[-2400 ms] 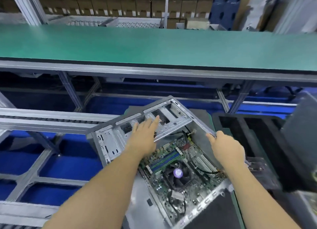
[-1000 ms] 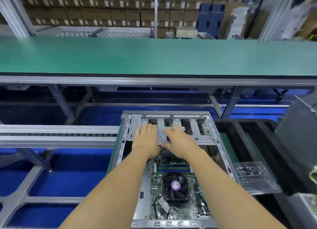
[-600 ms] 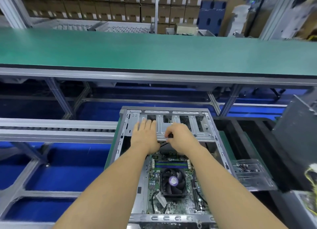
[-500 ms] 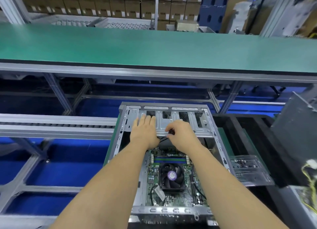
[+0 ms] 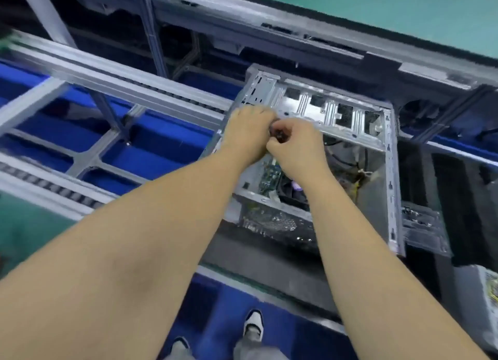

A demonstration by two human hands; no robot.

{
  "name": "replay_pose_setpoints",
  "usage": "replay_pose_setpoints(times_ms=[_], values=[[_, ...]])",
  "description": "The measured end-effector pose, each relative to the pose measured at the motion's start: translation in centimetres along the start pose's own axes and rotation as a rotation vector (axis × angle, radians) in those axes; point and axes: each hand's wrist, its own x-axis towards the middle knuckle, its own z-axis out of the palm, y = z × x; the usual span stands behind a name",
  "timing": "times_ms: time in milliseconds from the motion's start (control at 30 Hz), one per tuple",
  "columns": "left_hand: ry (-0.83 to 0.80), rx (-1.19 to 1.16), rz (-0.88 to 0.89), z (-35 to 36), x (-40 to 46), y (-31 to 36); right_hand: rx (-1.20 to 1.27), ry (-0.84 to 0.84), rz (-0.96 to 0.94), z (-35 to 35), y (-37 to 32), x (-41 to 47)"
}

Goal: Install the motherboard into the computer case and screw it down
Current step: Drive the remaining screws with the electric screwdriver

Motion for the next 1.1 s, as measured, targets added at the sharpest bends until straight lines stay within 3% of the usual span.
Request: replay_pose_setpoints(times_ms=[100,200,267,367,500,633,800,900,1100], values=[[0.183,0.068,-0.155,-2.1,-3.9,-3.4,-0.048,0.045,-0.119,4.1,-4.1,-2.7],[0.34,0.012,-0.327,-3.8,-8.3,-8.0,-0.012,0.21,-0.282,9.4,-8.6,-6.1],[0.343,-0.017,-0.434,-4.3,-12.7,-11.8,0.05,0.215,-0.375,13.6,-11.0,-8.6],[0.224,-0.119,-0.674,-3.4,-21.1,-17.7,0.126,-0.058,-0.287,20.3,-12.8,-11.3],[0.098,-0.112,-0.946,-1.4,-33.6,-23.1,0.047,-0.388,-0.11,29.1,-12.5,-15.1],[0.126,-0.053,-1.036,-0.8,-42.3,-25.9,-0.044,-0.653,-0.194,36.3,-14.0,-20.1],[0.179,-0.039,-1.191,-0.6,-49.4,-27.2,-0.208,-0.876,-0.431,42.3,-16.3,-25.7],[0.156,-0.031,-1.282,-0.2,-53.5,-27.4,-0.329,-0.903,-0.561,44.7,-16.8,-27.3],[0.138,-0.072,-1.417,1.0,-58.0,-27.2,-0.55,-0.803,-0.828,47.0,-18.6,-29.4]])
